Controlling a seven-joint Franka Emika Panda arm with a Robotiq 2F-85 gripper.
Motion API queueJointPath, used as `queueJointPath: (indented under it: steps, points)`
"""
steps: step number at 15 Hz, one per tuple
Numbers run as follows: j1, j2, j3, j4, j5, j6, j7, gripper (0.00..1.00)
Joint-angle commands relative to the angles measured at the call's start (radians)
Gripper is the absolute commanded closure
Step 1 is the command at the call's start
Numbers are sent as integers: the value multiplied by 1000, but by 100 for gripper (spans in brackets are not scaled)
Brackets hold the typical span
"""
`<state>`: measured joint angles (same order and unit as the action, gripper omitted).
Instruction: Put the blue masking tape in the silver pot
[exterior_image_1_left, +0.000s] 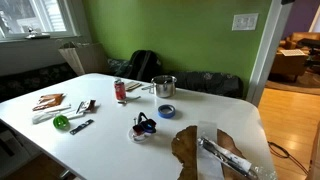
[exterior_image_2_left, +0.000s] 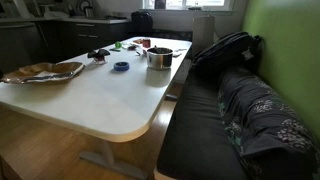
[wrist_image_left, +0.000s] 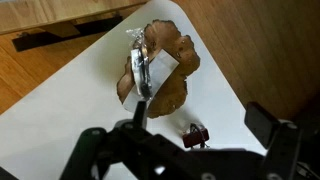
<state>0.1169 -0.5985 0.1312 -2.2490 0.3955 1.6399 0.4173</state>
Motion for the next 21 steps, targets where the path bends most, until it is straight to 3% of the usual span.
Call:
queueJointPath:
  steps: [1, 8, 11, 13, 20, 21]
  points:
    - [-24, 0, 17, 4, 9, -8, -9, 0]
    - [-47, 123, 21, -45, -86, 567, -201, 0]
    - [-30, 225, 9, -42, -95, 736, -267, 0]
    - [-27, 274, -1, -36, -88, 815, -281, 0]
    - [-21, 286, -8, -25, -86, 816, -257, 0]
    - [-42, 322, 5, -30, -129, 830, -225, 0]
